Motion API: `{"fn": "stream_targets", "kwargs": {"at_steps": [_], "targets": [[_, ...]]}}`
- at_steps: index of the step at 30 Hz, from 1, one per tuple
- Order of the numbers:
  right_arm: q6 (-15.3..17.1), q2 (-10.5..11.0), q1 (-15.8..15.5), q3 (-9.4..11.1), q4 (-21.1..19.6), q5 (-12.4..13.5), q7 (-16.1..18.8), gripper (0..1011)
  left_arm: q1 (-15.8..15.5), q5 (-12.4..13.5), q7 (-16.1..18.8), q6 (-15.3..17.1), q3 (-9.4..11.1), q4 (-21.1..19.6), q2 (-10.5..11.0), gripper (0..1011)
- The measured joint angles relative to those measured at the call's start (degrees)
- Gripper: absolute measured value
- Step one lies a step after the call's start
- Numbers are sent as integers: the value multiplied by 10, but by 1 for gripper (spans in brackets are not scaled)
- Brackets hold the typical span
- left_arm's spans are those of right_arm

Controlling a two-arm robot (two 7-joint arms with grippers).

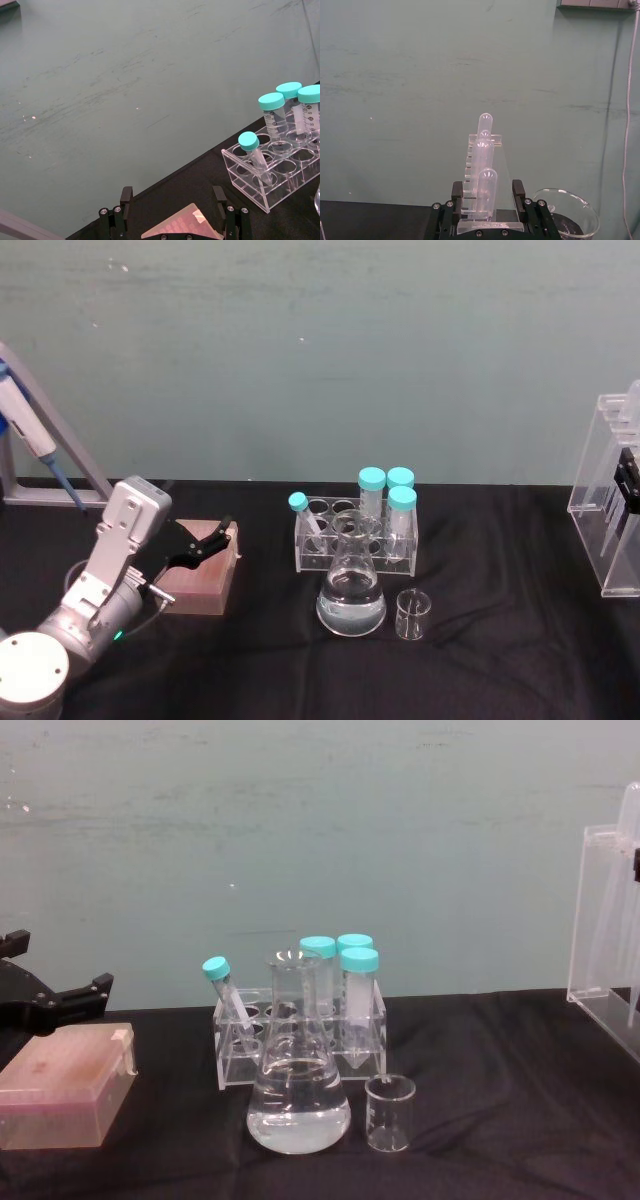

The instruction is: Place the experimental apparatus aside using one hand.

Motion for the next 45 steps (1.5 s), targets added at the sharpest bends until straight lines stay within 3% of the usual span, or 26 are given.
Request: {"fn": "stream_targets", "kwargs": {"at_steps": [45], "targets": [[-9, 9, 5, 10, 17, 14, 4, 596, 0, 0, 0, 0, 0, 0, 0, 1000]]}}
